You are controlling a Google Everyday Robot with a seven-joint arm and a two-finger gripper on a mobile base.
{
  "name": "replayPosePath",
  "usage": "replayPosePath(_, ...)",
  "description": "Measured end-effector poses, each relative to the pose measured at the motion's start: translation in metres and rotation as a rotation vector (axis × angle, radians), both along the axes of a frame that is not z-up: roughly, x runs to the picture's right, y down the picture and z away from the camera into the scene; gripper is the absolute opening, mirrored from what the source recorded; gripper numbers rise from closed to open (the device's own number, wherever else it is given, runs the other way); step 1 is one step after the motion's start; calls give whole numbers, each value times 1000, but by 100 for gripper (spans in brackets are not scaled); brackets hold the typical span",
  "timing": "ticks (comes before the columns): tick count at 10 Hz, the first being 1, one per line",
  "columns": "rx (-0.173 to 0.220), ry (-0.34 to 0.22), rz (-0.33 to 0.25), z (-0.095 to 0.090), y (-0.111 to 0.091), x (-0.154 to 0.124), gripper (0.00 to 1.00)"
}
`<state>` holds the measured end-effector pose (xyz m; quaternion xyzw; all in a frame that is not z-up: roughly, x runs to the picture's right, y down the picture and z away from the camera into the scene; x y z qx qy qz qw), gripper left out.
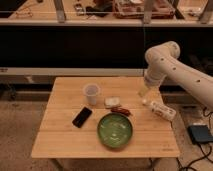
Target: Stand the bottle upright
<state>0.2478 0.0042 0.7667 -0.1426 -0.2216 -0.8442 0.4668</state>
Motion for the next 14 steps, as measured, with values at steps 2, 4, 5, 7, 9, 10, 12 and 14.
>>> replayPosePath(2, 29, -111, -56, 15, 3, 10, 67)
replayPosePath(4, 78, -227, -127, 25, 8, 34, 67)
replayPosePath(5, 94, -257, -149, 28, 9, 39, 67)
replayPosePath(7, 116, -292, -177, 32, 10, 45, 67)
replayPosePath(9, 115, -295, -194, 32, 10, 45, 67)
replayPosePath(10, 104, -289, -212, 35, 12, 46, 67)
replayPosePath(12, 32, -240, -274, 54, 26, 62, 67)
replayPosePath(14, 2, -212, -298, 68, 32, 71, 67)
